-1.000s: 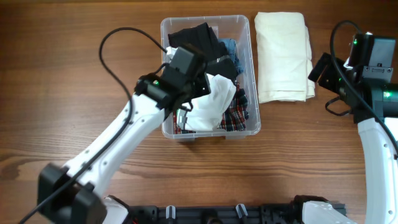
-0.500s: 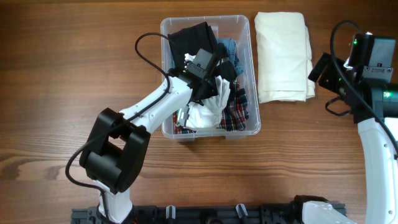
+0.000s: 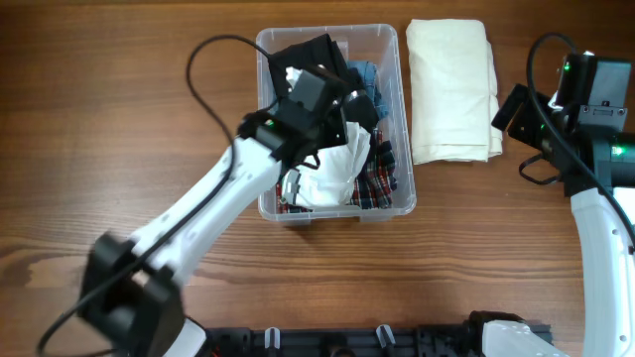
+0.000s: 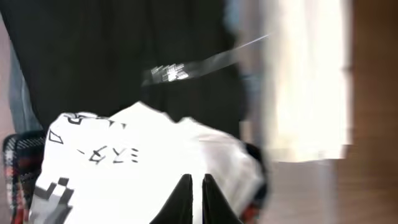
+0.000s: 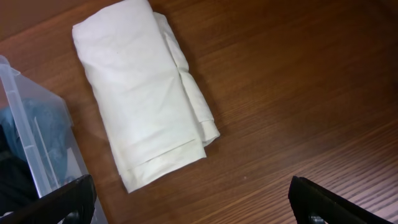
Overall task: Pack container
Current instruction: 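Lower the white package into the bin's lower half and push it down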
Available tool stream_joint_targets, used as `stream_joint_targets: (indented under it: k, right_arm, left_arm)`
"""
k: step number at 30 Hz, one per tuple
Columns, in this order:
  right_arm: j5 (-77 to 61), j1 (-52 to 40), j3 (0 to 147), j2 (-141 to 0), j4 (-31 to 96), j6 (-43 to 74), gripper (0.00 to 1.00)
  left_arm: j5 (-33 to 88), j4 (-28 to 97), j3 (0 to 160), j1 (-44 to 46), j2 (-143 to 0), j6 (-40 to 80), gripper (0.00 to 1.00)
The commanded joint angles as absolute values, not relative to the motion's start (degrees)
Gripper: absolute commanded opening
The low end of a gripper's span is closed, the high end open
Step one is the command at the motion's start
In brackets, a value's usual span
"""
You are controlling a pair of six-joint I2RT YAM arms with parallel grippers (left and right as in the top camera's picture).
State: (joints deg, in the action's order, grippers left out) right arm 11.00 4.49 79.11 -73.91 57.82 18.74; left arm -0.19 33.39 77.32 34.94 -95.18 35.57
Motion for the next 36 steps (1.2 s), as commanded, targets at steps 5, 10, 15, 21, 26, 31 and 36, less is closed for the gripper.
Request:
stream_joint_targets:
  k: [5,10,15,21,26,31,36]
  right_arm:
    - [11.6,4.6,79.5,-73.7,57.7,18.0,1.0]
    - [11.6,4.6,79.5,-73.7,57.7,18.0,1.0]
    - [11.6,4.6,79.5,-73.7,57.7,18.0,1.0]
    - [11.6,4.6,79.5,-73.7,57.7,18.0,1.0]
    - [11.6,4.6,79.5,-73.7,57.7,18.0,1.0]
    - [11.6,4.6,79.5,-73.7,57.7,18.0,1.0]
    - [11.6,4.6,79.5,-73.7,57.7,18.0,1.0]
  left_arm:
    - [-1.0,33.9,77.1,39.2,-95.8,34.5,0.09]
    - [-1.0,34.2,77.1,42.1,-101.5,34.5,0.11]
    - [-2.5,35.8,77.0,42.5,-107.2,34.5,0.12]
    - [-2.7,35.0,77.2,42.5,-105.9,34.5,0.11]
    - [-2.5,34.8,77.2,42.5,-101.2,34.5,0.11]
    - [-4.5,36.8,77.2,41.6,-96.3,34.5,0.15]
    - [-4.6,44.1,77.1,40.0,-95.9,34.7,0.12]
